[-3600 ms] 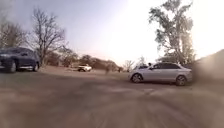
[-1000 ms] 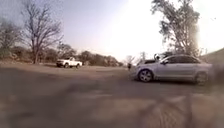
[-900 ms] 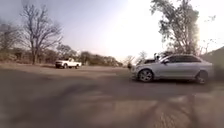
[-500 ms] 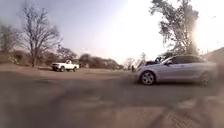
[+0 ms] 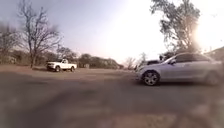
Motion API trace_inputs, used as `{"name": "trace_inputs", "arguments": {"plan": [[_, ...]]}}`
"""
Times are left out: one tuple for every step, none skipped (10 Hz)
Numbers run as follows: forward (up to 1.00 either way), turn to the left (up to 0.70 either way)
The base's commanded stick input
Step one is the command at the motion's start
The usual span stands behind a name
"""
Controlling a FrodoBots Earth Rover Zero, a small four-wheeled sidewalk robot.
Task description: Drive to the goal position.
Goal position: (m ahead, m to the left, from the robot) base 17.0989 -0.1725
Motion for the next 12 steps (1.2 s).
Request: {"name": "trace_inputs", "arguments": {"plan": [[0.7, 0.0], [0.7, 0.0], [0.7, 0.0], [0.7, 0.0], [0.7, 0.0], [0.7, 0.0], [0.7, 0.0], [0.7, 0.0], [0.7, 0.0], [0.7, 0.0], [0.7, 0.0], [0.7, 0.0]]}}
